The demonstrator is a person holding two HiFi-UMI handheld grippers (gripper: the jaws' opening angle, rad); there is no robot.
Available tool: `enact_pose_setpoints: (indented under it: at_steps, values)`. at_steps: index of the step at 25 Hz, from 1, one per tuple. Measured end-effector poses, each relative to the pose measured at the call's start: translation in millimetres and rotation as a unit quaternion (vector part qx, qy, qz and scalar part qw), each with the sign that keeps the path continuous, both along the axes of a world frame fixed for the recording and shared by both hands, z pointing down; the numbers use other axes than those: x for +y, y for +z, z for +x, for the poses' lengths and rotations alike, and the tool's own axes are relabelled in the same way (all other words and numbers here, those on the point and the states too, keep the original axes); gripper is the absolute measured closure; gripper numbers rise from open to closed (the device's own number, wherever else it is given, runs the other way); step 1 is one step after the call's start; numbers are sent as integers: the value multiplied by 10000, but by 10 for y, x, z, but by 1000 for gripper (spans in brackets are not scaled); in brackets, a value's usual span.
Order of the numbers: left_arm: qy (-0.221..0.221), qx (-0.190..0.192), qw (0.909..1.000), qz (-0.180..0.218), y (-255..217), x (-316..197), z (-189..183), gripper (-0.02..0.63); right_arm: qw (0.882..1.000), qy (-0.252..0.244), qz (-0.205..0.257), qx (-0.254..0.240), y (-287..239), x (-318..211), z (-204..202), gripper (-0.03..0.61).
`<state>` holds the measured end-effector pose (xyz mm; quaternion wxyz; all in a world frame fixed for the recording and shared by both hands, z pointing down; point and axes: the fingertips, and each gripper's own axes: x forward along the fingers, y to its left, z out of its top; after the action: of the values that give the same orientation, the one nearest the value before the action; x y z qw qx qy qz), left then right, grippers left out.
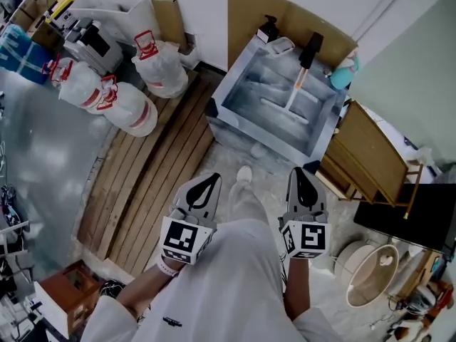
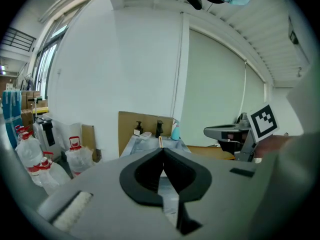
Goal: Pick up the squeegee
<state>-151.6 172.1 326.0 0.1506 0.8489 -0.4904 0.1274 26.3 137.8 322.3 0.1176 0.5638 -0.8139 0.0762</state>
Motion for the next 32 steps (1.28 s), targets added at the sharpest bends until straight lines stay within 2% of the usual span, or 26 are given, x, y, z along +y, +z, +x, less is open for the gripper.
enact_pose_setpoints:
  at_steps: [6, 12, 18, 23, 32]
  values:
    - [-83, -53, 9999, 142, -139, -955, 391, 607, 9998, -160, 133, -76, -116, -945, 327, 572]
    - [-90, -175, 9993, 323, -194, -1503, 708, 609, 9992, -305, 68, -229, 49, -1429, 509, 571]
    - [-141, -264, 9993, 243, -183, -1680, 800, 609, 9987, -300, 49, -409, 64, -1659, 597, 571]
    - [-106, -122, 9999, -16, -41, -1797, 830, 608, 9992, -112, 107, -375, 45, -1755, 700, 571]
    - [11, -107, 9999, -20, -9, -2048, 910, 608, 9992, 229, -72, -319, 161, -1902, 886, 572]
